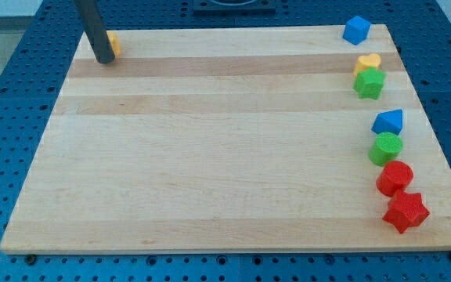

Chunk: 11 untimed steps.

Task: Place your hand at top center of the board

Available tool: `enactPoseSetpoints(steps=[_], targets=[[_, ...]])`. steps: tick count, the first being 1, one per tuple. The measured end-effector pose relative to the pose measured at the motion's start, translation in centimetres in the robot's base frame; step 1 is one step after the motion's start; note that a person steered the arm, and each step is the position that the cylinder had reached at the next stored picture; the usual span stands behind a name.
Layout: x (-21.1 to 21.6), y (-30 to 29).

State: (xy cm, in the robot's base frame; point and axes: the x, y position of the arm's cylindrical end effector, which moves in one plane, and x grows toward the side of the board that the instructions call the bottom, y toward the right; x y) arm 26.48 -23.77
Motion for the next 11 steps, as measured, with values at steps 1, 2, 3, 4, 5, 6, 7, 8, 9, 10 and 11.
enactPoseSetpoints(steps=[1,2,3,4,5,6,7,8,9,10,11], targets=[[-0.9,0.0],[-0.8,-0.8],[1.5,-0.8],[3.2,0.6],[3.8,2.3],[3.8,2.4],[3.8,2.4],[3.8,2.9],[3.8,4.7],[3.8,7.8],[3.8,11.7]])
